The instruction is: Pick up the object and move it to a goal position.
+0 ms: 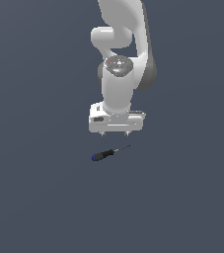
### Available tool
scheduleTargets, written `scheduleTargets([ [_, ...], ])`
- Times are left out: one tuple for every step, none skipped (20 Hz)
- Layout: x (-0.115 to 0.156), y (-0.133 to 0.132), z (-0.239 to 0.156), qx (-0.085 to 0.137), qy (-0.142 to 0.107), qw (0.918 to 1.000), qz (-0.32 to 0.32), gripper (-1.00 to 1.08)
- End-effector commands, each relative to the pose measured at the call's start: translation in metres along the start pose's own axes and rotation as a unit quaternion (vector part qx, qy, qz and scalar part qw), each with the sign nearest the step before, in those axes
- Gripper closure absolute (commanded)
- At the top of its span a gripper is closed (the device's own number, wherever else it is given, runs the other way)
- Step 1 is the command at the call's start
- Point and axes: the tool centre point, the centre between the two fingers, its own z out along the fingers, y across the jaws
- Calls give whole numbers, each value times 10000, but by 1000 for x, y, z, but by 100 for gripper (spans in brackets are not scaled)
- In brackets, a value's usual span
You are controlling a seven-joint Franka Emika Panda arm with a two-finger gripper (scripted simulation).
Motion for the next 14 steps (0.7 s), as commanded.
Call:
scheduleTargets([
  [0,0,0,0,0,10000,0,-92],
  [0,0,0,3,1,10000,2,-92],
  [0,-1,-1,12,5,10000,7,-92],
  [1,-3,-1,26,11,10000,14,-92],
  [2,-4,-2,45,20,10000,24,-92],
  [3,-7,-4,71,30,10000,34,-92],
  [4,-10,-5,101,44,9999,44,-92],
  [5,-13,-7,130,56,9999,50,-92],
  [6,-15,-9,153,66,9998,49,-92],
  [7,-17,-10,171,74,9998,43,-92],
  [7,-18,-11,182,79,9998,34,-92],
  [7,-19,-12,188,82,9998,22,-92],
  [7,-19,-12,187,83,9998,15,-92],
  [7,-19,-12,184,81,9998,15,-92],
])
